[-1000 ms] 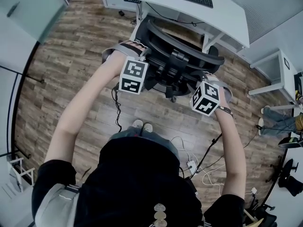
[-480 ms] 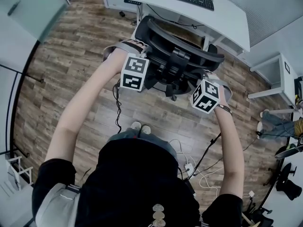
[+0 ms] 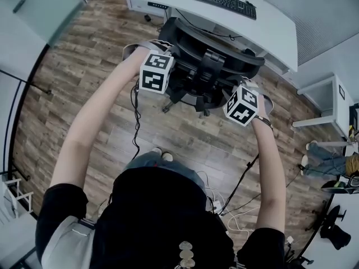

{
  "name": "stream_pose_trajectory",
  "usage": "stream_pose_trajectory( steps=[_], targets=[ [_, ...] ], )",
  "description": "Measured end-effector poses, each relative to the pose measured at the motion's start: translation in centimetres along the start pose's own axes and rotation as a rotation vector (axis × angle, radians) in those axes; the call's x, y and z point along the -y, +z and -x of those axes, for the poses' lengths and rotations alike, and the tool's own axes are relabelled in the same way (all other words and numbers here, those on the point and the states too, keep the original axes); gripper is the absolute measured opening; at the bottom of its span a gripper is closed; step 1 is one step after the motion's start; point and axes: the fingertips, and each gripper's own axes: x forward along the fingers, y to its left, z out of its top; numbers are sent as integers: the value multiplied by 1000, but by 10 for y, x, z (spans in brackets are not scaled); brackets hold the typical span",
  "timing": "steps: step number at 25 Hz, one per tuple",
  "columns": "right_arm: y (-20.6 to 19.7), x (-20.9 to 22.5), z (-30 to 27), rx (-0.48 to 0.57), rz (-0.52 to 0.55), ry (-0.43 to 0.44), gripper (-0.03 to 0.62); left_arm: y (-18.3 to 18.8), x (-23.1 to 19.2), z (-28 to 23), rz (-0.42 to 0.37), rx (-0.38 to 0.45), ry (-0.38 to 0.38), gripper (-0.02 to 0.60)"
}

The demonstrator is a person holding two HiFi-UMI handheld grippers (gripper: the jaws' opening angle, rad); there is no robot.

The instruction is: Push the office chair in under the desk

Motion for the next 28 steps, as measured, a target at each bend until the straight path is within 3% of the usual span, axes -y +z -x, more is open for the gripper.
stream_pose_trajectory(
  steps=[10,18,28],
  targets=[
    [-1,5,-5,5,-4,-52,118,-3,-6,-7,20,8,-2,141],
    [-1,7,-11,30,-25,-83,119,-6,-14,-12,-16,27,42,141],
    [-1,115,-66,-7,-64,-38,120,-48,-116,-57,-20,70,8,143]
  ],
)
